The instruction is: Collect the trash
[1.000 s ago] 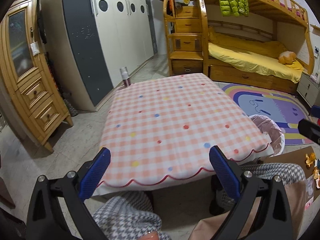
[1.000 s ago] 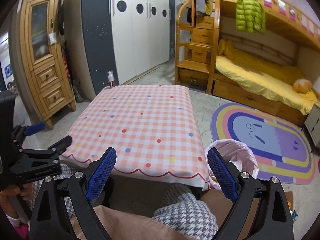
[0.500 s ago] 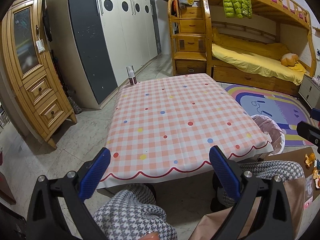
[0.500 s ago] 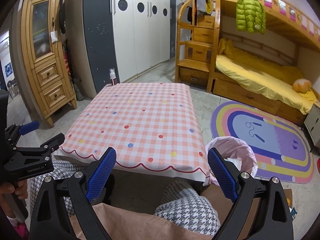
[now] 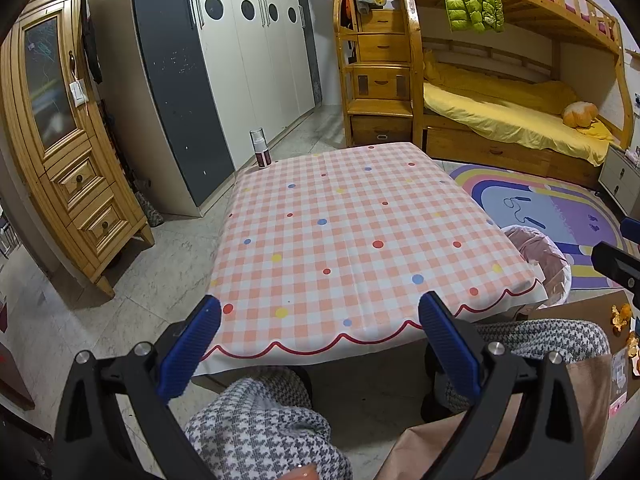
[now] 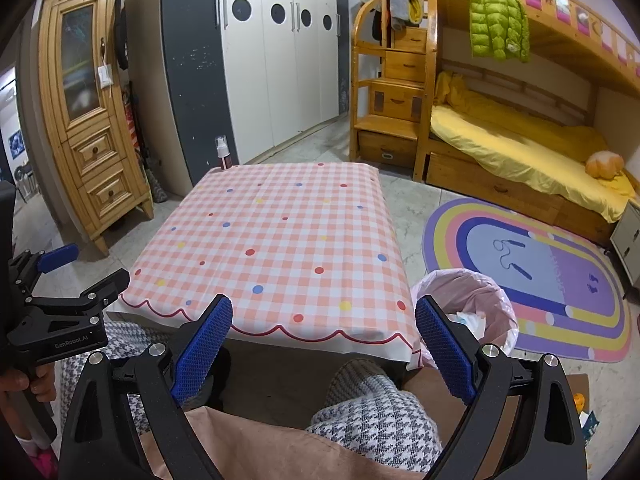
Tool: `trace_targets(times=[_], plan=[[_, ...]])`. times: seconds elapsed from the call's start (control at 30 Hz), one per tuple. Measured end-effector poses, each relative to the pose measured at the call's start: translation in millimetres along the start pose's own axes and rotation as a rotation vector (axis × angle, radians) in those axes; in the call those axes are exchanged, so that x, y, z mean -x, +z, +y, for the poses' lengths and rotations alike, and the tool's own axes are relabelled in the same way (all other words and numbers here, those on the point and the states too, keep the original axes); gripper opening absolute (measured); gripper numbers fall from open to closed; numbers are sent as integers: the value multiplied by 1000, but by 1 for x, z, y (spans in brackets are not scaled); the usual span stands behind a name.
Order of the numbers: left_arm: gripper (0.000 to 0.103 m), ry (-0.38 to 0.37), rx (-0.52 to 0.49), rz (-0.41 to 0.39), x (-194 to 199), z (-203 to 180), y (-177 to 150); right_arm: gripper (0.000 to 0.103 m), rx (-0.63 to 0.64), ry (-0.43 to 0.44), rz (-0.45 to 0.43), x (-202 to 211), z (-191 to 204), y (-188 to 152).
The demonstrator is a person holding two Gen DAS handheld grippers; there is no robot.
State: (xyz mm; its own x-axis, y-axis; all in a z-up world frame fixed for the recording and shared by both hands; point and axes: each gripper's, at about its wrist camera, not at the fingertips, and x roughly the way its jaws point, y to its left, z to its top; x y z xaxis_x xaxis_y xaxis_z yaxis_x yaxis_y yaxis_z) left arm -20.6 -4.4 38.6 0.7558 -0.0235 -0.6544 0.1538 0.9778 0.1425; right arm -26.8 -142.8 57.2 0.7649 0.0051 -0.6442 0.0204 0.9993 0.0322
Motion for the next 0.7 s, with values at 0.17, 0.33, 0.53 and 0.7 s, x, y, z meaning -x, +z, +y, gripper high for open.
trace_targets(times=[0.17, 0.33, 0.53, 0.7], plan=[[96, 0, 0, 0, 0, 0, 0, 92, -2, -3, 1, -1, 0, 0], [96, -1, 0, 0, 0, 1, 1, 92, -1, -4, 0, -1, 0, -1], [96, -1, 0, 0, 0, 1, 1, 92, -1, -3, 1, -2, -1, 0], [96, -1, 0, 0, -1, 1, 1, 92, 0, -2, 0, -2, 0, 1]])
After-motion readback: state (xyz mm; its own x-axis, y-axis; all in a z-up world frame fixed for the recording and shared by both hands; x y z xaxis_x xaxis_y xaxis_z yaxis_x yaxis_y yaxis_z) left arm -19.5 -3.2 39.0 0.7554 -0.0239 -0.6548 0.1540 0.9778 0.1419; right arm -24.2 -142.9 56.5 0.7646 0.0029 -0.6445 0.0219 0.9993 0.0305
